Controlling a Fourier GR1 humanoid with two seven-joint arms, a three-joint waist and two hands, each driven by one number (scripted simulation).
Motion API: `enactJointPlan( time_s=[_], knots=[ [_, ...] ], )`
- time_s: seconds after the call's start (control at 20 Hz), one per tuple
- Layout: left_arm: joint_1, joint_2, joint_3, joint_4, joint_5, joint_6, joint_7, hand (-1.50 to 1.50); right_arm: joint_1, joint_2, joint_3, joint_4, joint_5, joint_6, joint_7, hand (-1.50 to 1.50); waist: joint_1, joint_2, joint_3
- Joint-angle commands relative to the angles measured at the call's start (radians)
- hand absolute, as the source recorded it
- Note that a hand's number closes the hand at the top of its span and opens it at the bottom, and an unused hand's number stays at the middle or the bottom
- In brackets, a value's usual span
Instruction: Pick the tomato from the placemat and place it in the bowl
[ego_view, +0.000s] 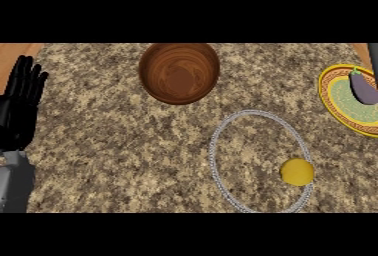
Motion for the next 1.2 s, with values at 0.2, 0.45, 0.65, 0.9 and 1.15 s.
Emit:
enactJointPlan(
  time_s=[0.2, 0.45, 0.65, 0.9, 1.15],
  knots=[
    [-0.021, 0.004, 0.003, 0.036, 0.0, -0.013, -0.015, 0.0, -0.066, 0.191, 0.059, 0.044, 0.027, -0.036, 0.147, 1.5, 0.008, 0.004, 0.0],
    [-0.042, 0.028, 0.033, 0.057, 0.025, -0.032, -0.012, 0.0, -0.031, 0.33, 0.117, 0.088, 0.079, -0.145, 0.169, 1.5, 0.008, 0.005, 0.0],
    [0.022, -0.023, -0.031, -0.047, -0.03, 0.01, -0.002, 0.0, -0.025, 0.335, 0.133, 0.175, 0.135, -0.258, 0.147, 1.5, 0.025, 0.007, 0.001],
    [-0.029, 0.009, 0.001, 0.0, 0.0, -0.013, 0.023, 0.0, 0.011, 0.415, 0.151, 0.269, 0.193, -0.412, 0.225, 1.5, 0.024, 0.01, 0.0],
    [-0.045, -0.018, -0.009, 0.053, -0.019, 0.001, -0.03, 0.0, 0.016, 0.395, 0.062, 0.391, 0.135, -0.455, 0.19, -1.5, 0.037, 0.023, 0.0]
  ],
)
